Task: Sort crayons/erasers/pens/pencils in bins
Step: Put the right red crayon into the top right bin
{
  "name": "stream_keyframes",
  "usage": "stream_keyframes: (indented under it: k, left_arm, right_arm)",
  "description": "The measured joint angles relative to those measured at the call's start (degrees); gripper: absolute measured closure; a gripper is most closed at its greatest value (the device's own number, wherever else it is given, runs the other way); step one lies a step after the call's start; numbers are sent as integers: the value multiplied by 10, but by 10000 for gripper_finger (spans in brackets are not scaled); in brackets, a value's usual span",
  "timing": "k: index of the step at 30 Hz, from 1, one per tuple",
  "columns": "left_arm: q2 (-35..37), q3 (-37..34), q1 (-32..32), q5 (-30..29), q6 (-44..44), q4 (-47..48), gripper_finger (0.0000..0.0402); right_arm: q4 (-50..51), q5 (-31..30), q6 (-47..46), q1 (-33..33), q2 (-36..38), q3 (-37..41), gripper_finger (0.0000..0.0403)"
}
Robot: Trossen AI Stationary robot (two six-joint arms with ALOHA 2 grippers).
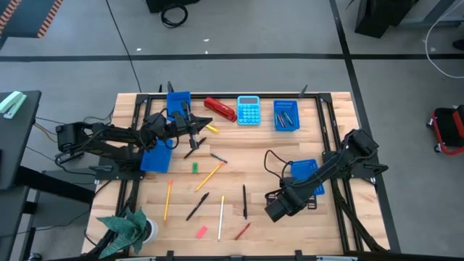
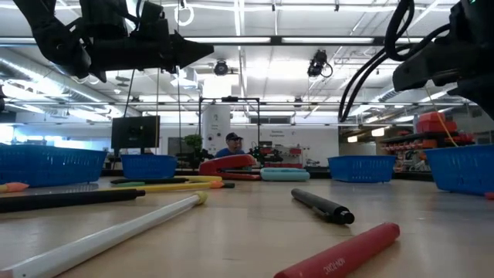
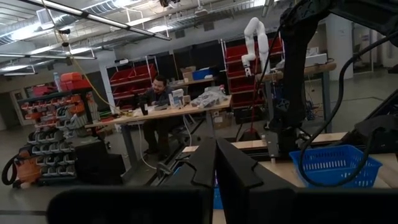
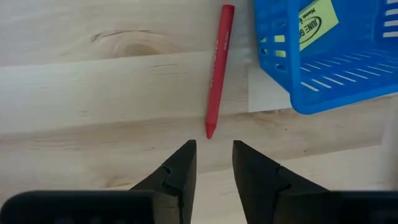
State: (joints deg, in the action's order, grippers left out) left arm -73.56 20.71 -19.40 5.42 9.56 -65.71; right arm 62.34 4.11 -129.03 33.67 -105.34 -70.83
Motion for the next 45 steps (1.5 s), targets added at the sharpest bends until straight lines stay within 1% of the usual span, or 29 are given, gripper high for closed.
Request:
stream_keyframes:
  k: [7, 11, 18, 25, 30, 35, 40, 45]
  left_arm:
    - [0, 0, 0, 0, 0, 0, 388]
    - [0, 0, 0, 0, 0, 0, 390]
    - [0, 0, 0, 0, 0, 0, 378]
    - [0, 0, 0, 0, 1, 0, 390]
    - [0, 0, 0, 0, 1, 0, 383]
    - [0, 0, 0, 0, 1, 0, 376]
    - [0, 0, 0, 0, 1, 0, 386]
    - [0, 0, 0, 0, 1, 0, 387]
  right_arm:
    - [-7, -9, 2, 0, 0, 10, 292]
    - [-50, -8, 2, 0, 0, 38, 292]
    - [-104, -6, 2, 0, 0, 77, 292]
    - [-114, -6, 2, 0, 2, 95, 292]
    - [-118, -10, 11, 0, 2, 99, 294]
    - [-120, -13, 15, 0, 2, 99, 318]
    - [-124, -14, 19, 0, 2, 99, 355]
    - [-121, -19, 41, 0, 1, 95, 365]
